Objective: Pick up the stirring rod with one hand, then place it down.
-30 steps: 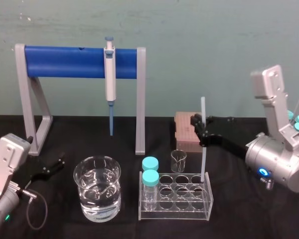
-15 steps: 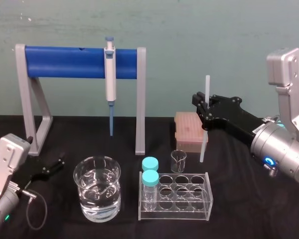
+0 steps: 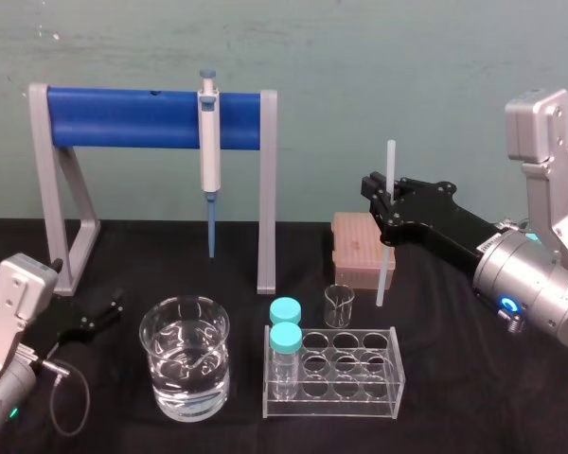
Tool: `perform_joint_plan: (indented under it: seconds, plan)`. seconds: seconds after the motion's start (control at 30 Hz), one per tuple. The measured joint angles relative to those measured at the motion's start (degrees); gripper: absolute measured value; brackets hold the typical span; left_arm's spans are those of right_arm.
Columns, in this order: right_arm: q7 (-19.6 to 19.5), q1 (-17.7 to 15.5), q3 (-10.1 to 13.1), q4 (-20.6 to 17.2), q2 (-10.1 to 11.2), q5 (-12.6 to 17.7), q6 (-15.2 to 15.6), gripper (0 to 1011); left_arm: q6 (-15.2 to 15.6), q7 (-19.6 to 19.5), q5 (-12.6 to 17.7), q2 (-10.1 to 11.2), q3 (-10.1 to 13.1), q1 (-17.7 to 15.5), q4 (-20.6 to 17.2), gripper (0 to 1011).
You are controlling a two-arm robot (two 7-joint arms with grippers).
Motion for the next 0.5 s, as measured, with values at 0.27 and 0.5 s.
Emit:
perform_joint_plan:
  seconds: [0.27,0.5]
  plan:
    - [-0.02,-0.01,0.03,0.0,0.0,0.0,0.12,64,0.0,0.0,0.0,0.0,0.0,0.0,0.0,1005]
    - [-0.03,-0.01,0.03,0.0,0.0,0.0,0.18,64,0.0,0.0,0.0,0.0,0.0,0.0,0.0,1005]
